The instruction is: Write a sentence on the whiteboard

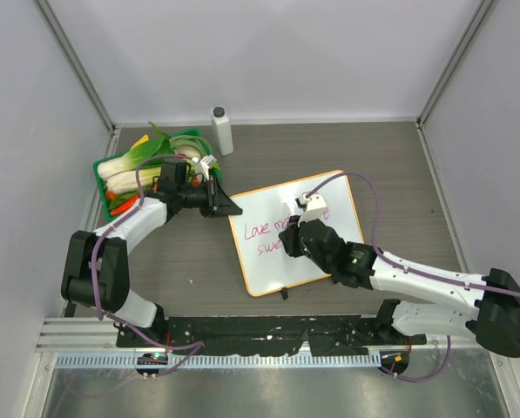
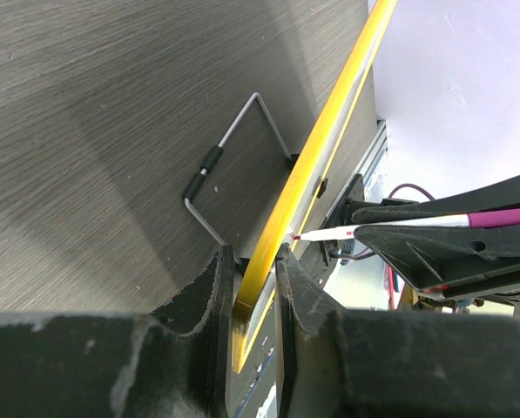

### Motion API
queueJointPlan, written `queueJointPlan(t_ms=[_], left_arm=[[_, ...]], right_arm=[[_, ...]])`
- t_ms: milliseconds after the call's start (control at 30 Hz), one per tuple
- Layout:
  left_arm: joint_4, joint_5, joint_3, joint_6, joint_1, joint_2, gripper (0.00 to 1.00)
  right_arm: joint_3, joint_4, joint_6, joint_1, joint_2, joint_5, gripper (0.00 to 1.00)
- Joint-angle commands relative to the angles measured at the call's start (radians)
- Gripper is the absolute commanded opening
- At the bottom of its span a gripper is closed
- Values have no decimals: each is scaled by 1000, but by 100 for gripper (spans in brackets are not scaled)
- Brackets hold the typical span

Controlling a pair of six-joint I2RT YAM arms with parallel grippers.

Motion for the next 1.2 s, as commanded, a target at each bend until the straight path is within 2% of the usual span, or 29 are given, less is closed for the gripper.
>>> queueJointPlan(t_ms=[0, 400, 833, 1167], left_arm=[[-85, -166, -32, 46, -16, 27, 0], [-88, -166, -31, 48, -18, 26, 0], [-90, -165, -29, 48, -16, 26, 0], [-92, -166, -29, 51, -16, 24, 0]], right_arm=[[-14, -55, -17, -3, -27, 62, 1], [9, -68, -22, -5, -39, 96, 2], [1, -19, -40, -9, -146, 91, 1], [6, 14, -39, -51, -100, 37, 2]])
